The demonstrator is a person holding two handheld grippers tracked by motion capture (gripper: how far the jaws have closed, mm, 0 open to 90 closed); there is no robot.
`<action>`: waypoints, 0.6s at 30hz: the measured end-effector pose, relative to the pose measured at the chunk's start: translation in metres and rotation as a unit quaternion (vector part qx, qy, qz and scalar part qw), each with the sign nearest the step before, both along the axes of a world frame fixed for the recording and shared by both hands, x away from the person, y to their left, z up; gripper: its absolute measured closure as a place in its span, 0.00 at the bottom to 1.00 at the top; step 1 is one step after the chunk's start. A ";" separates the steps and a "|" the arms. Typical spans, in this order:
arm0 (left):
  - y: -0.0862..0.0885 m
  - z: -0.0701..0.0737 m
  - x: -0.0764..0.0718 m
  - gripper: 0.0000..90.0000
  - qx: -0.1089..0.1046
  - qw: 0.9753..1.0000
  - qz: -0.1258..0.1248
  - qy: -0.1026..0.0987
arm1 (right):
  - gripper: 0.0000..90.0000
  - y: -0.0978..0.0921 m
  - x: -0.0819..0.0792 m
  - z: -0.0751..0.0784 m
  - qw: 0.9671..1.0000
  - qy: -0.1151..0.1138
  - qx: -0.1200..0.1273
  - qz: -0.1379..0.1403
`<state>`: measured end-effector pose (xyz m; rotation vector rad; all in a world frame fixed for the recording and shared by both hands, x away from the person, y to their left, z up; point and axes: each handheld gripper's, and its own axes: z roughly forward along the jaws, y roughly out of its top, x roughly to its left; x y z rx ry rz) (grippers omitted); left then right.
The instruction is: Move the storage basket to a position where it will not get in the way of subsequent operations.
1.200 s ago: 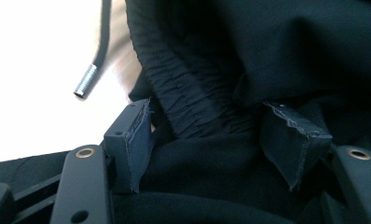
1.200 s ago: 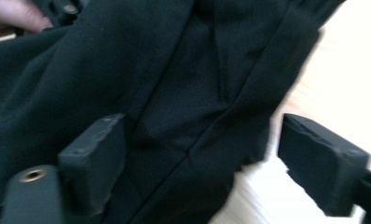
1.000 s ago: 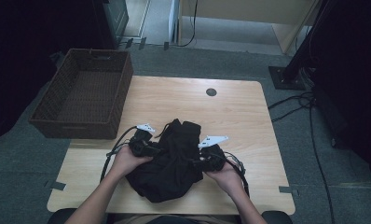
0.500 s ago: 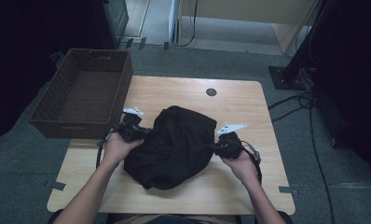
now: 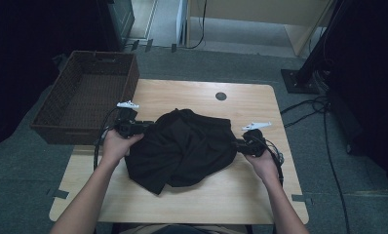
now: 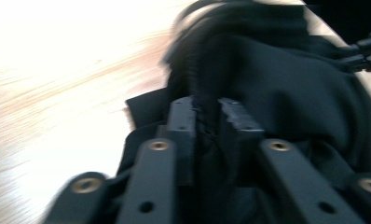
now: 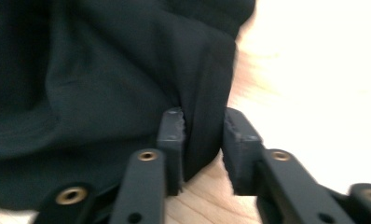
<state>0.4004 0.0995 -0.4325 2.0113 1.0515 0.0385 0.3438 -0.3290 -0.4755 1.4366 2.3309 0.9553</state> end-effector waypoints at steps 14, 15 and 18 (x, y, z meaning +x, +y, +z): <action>0.010 0.019 -0.033 0.55 0.030 0.999 0.000 -0.031 | 0.66 0.035 -0.015 0.036 0.996 -0.043 0.058 0.044; 0.011 0.019 -0.035 0.54 0.030 0.999 0.001 -0.030 | 0.65 0.041 -0.014 0.036 0.996 -0.042 0.059 0.046; 0.013 0.018 -0.044 0.52 0.033 0.999 0.002 -0.037 | 0.59 0.056 -0.012 0.035 0.995 -0.043 0.062 0.058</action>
